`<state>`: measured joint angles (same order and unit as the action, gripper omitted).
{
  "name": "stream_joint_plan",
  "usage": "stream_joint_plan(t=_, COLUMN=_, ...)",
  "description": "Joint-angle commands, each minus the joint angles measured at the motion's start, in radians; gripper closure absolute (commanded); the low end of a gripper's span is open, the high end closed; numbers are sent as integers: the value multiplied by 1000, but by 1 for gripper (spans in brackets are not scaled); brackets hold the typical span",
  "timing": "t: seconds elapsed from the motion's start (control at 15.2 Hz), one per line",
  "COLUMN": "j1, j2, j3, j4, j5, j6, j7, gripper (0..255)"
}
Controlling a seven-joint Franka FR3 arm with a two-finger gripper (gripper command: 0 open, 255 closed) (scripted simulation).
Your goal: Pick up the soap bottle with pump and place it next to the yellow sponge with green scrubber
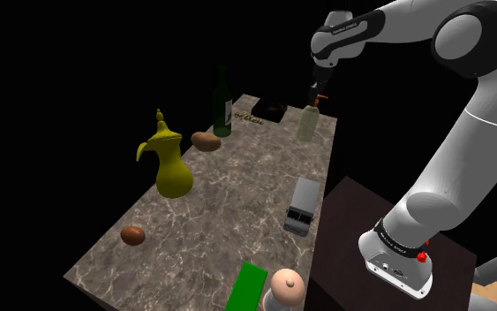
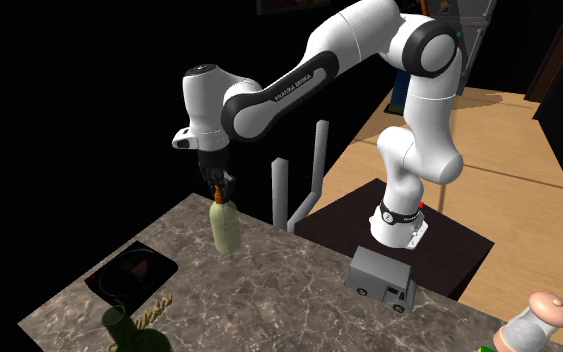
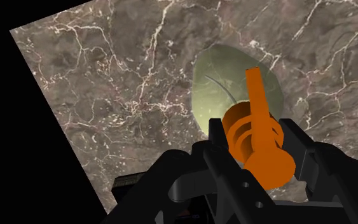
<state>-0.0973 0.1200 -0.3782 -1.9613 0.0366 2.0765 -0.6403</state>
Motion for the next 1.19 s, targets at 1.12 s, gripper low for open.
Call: stream_joint_plan(t=1.12, j1=4, j2=-56, j3=-2, j4=186, j5=-25, j6=-238, j7=15, gripper=255)
